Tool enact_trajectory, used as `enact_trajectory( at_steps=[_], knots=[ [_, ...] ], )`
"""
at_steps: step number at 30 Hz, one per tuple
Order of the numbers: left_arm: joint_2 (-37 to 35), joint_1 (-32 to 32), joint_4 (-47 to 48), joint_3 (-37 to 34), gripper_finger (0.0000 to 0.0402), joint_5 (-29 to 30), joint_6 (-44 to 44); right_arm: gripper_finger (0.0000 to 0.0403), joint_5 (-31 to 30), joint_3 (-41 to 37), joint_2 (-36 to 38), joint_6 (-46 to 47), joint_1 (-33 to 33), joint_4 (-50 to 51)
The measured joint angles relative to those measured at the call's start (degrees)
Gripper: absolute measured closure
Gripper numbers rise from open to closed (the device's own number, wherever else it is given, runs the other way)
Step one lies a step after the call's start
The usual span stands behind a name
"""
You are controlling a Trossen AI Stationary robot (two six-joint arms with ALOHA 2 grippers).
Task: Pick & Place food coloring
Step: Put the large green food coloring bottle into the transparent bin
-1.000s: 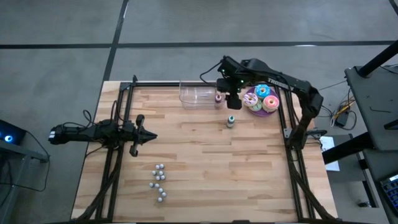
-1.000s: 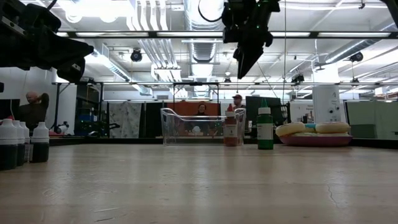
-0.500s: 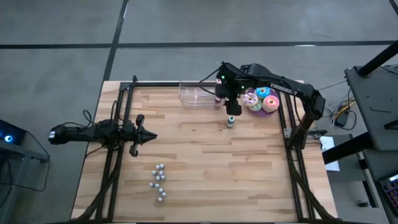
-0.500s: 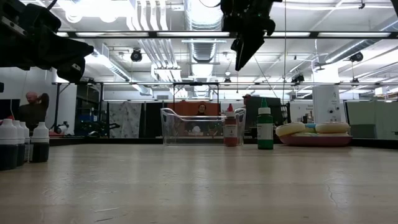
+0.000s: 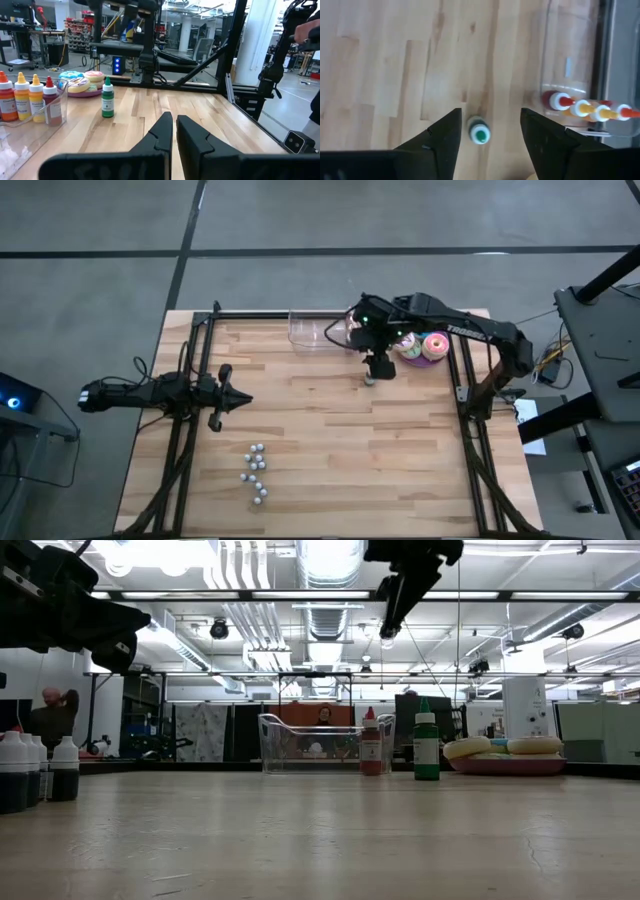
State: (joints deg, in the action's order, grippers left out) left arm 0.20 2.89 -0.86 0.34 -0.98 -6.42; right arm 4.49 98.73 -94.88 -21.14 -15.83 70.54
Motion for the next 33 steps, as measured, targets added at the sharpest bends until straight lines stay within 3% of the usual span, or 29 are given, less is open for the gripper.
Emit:
enact_trajectory(
  at_steps=[16,33],
  knots=[
    [0.0,0.0,0.0,0.0,0.0402,0.0,0.0,0.0113,-0.1,-12.4,3.6,1.4,1.7,-0.9],
    [0.0,0.0,0.0,0.0,0.0402,0.0,0.0,0.0114,-0.1,-22.8,3.5,-3.5,-2.0,-11.8]
  ],
)
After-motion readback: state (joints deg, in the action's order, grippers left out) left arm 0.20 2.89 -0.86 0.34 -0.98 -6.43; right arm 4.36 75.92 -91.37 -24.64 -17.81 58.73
